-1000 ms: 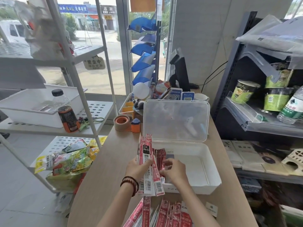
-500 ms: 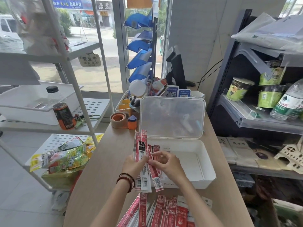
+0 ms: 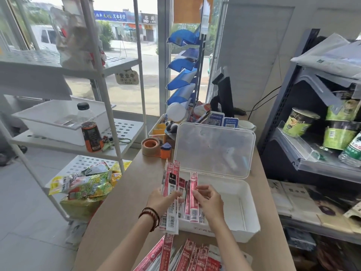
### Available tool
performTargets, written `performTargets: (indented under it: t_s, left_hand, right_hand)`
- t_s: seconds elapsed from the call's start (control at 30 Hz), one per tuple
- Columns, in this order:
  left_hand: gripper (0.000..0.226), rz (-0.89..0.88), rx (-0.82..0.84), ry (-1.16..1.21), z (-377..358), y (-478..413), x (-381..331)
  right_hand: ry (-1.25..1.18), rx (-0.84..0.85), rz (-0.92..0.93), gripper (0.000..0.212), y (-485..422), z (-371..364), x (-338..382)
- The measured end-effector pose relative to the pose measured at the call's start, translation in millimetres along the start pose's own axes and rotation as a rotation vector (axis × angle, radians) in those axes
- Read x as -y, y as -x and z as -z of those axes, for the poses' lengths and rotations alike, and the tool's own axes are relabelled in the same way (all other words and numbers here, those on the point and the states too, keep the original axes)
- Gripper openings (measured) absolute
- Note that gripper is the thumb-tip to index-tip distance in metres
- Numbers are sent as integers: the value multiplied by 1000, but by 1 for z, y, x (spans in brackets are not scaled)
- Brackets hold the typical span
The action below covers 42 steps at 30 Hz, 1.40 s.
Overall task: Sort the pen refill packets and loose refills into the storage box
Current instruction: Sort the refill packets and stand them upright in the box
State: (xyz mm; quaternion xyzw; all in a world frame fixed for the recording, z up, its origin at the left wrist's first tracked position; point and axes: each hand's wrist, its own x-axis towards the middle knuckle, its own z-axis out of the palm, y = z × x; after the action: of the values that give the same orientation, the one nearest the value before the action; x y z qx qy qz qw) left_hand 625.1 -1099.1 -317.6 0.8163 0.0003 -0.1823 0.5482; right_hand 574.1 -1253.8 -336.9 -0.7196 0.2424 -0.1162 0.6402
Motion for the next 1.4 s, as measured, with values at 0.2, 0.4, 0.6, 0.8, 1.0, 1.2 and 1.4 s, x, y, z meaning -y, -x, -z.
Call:
performTargets:
  t_s: [0.2,0.4,0.6,0.8,1.0,1.2,1.4]
  left_hand:
    - [28,7,-15,-22,0,7,-8]
    - [17,-25,28,-43,0,8,-6]
    - [19,-42,48,-35,1,3,-2]
    - [33,-15,72,-6,3,1,-2]
    - [23,3,73,55,3,1,-1]
    - [22,-14,112,82,4,3,2]
    - [18,-37,174,5,3,7,-7]
  right_hand:
    - [-13,47,-105,11,-7,1,-5]
    - [112,-53,-101,11,-13,-4,-11]
    - [258,35,-107,27,-10,-8,-11]
    - [383,172,-149,54,-9,-9,-7]
    - [361,43,-8,34,-10,-8,-1]
    - [156,80,142,26,2,-9,4]
    - [74,101,155,23,6,-8,8]
